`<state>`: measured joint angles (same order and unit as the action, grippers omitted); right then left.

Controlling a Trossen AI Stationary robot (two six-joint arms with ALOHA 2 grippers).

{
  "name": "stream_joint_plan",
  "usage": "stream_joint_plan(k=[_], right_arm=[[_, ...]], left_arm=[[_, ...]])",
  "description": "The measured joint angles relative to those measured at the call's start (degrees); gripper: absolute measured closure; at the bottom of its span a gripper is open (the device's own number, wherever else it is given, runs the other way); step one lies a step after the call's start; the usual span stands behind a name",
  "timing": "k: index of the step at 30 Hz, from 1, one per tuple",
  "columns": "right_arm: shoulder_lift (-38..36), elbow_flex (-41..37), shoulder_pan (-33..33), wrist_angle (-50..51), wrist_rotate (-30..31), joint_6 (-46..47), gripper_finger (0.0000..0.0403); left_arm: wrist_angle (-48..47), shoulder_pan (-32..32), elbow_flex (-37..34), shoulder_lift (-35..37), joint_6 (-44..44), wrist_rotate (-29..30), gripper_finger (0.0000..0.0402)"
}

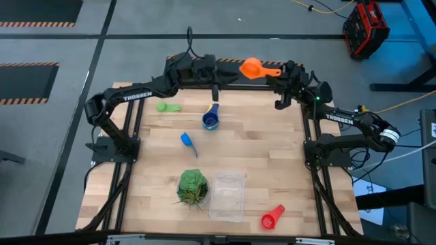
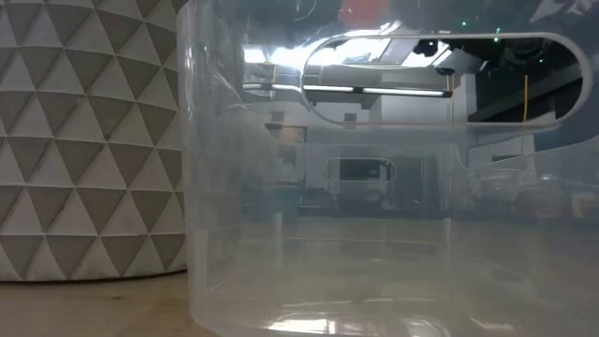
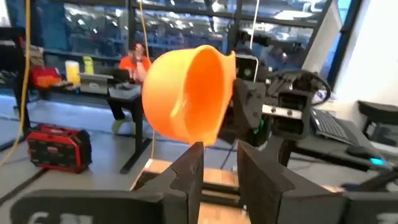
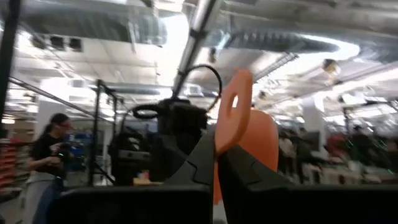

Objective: Nest measuring cups in basket
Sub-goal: Stack the orange measuring cup on top of the dark blue measuring cup

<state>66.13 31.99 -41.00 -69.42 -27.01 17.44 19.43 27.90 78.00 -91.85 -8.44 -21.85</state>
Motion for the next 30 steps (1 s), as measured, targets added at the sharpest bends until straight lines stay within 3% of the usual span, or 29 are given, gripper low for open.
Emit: stream_joint_plan(k=[6,14,20,30], right_arm=[[0.00,0.00,-3.04,5.33,0.75,-0.62,0.0395],[0.07,0.00,-5.10,17.63,0.64,0.36,0.0395],[3.72,1.11,-5.08,18.69,0.18,2.71,0.0395],[19.24,14.08,-4.01,23.97,-16.57,8.05,0.0393]], left_arm=[[-9.11,4.83,0.00,0.00,0.02,-5.09,0.0313],[-26.65,11.13,-0.02,0.00,11.10,-2.50,0.0314],[-31.15,12.01,-0.37,0.05,16.22,-1.34,0.0315],[-24.34,9.54,-12.50,0.40,14.27,-2.75,0.0315]])
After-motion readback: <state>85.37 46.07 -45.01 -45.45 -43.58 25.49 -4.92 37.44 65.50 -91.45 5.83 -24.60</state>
